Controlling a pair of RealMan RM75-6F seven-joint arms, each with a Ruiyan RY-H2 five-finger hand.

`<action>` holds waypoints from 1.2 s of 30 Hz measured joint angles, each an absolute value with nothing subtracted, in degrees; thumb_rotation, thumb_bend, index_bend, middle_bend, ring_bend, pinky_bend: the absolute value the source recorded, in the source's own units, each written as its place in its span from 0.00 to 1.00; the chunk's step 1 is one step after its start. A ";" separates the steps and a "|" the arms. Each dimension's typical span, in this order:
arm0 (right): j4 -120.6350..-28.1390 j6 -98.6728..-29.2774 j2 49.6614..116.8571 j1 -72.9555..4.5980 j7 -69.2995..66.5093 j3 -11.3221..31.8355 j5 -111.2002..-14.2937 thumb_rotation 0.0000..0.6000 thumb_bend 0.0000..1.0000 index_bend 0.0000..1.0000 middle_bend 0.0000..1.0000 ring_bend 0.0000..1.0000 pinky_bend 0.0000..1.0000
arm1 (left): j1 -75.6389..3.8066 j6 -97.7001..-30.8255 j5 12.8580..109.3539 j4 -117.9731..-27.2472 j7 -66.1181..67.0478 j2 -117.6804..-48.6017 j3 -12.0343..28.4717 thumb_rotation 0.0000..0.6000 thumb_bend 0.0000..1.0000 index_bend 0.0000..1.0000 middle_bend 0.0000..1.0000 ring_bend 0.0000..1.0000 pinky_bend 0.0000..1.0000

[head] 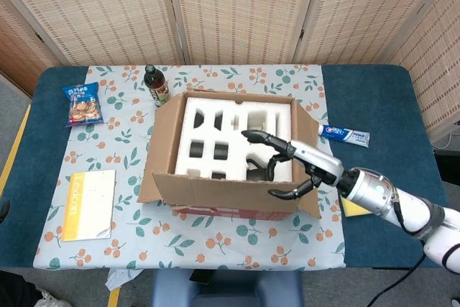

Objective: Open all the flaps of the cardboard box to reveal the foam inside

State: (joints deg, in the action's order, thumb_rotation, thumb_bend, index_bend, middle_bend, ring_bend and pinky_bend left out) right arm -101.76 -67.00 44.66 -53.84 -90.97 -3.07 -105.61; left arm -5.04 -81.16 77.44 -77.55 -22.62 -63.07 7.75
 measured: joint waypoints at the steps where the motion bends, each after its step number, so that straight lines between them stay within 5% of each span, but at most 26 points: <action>1: -103.05 -67.42 44.00 -53.29 -89.70 -3.35 -106.14 1.00 0.38 0.00 0.00 0.00 0.50 | -4.99 -81.28 77.57 -77.59 -22.67 -63.04 7.75 1.00 0.45 0.00 0.01 0.00 0.00; 15: -114.73 -72.31 38.11 -41.10 -74.81 -11.73 -114.41 1.00 0.38 0.00 0.00 0.00 0.54 | -5.25 -82.21 80.19 -78.33 -21.17 -62.93 6.98 1.00 0.45 0.00 0.01 0.00 0.00; 19: -113.54 -73.61 38.50 -39.02 -70.44 -11.28 -112.44 1.00 0.38 0.00 0.00 0.00 0.43 | -5.57 -81.93 80.82 -78.60 -20.56 -62.93 6.63 1.00 0.45 0.00 0.01 0.00 0.00; 26: -109.87 -75.35 41.92 -33.13 -47.21 -9.38 -104.63 1.00 0.38 0.00 0.00 0.00 0.01 | -5.84 -80.55 80.98 -80.05 -20.03 -62.00 5.96 1.00 0.45 0.00 0.01 0.00 0.00; 36: -96.25 -84.47 60.09 -16.47 -6.58 -5.68 -86.38 1.00 0.38 0.00 0.00 0.00 0.00 | -6.91 -78.84 82.60 -82.85 -14.50 -61.80 4.41 1.00 0.45 0.00 0.01 0.00 0.00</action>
